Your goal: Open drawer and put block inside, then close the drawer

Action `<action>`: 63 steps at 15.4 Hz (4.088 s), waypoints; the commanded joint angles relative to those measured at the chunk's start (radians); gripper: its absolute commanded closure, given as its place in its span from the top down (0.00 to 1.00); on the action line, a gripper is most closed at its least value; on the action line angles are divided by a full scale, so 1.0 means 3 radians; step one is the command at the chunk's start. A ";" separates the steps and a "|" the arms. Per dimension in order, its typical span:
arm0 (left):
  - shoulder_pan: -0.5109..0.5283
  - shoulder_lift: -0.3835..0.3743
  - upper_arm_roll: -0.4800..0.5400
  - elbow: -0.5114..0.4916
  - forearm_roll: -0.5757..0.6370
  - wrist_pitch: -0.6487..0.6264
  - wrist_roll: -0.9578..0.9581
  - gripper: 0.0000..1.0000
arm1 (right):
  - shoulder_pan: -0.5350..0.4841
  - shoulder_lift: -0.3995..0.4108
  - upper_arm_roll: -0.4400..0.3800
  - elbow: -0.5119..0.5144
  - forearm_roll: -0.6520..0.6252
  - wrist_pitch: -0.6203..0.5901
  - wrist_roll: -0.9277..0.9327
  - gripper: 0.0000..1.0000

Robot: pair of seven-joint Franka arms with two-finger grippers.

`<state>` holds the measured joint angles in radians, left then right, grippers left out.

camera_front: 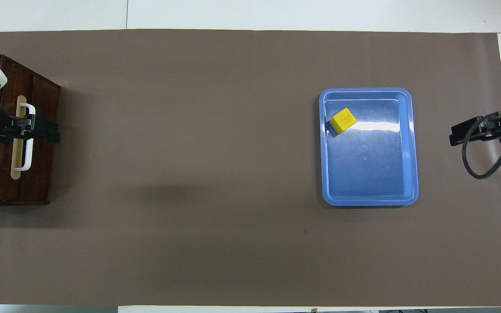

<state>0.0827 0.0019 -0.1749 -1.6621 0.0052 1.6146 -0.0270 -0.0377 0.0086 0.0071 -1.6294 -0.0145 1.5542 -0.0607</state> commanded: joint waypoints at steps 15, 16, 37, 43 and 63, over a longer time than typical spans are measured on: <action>-0.0035 -0.0272 0.0026 -0.0805 0.0437 0.0927 0.0157 1.00 | -0.0053 -0.0044 0.0058 -0.0055 0.0084 0.0055 0.0161 1.00; -0.0035 -0.0247 0.0026 -0.0836 0.0519 0.0994 0.0162 1.00 | -0.0048 -0.0044 0.0058 -0.0065 0.0099 0.0055 0.0288 1.00; 0.0266 0.0331 0.0031 -0.1419 0.1338 0.2426 0.0152 1.00 | -0.0217 0.1842 -0.0054 0.0706 0.1924 0.0055 0.2589 1.00; -0.0244 0.0367 0.0021 -0.1383 0.1332 0.2375 -0.0480 1.00 | -0.0212 0.2516 -0.0049 0.1343 0.2124 0.0015 0.2947 1.00; -0.0772 0.0255 0.0000 -0.0094 0.0106 0.0534 -0.2269 1.00 | -0.0156 0.2912 0.0017 0.1647 0.2283 -0.0216 0.3189 1.00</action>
<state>-0.1196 0.0969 -0.1834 -1.6704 0.0783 1.7951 -0.5633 -0.0836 0.8879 0.0099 -1.1250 0.6560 1.4966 0.8980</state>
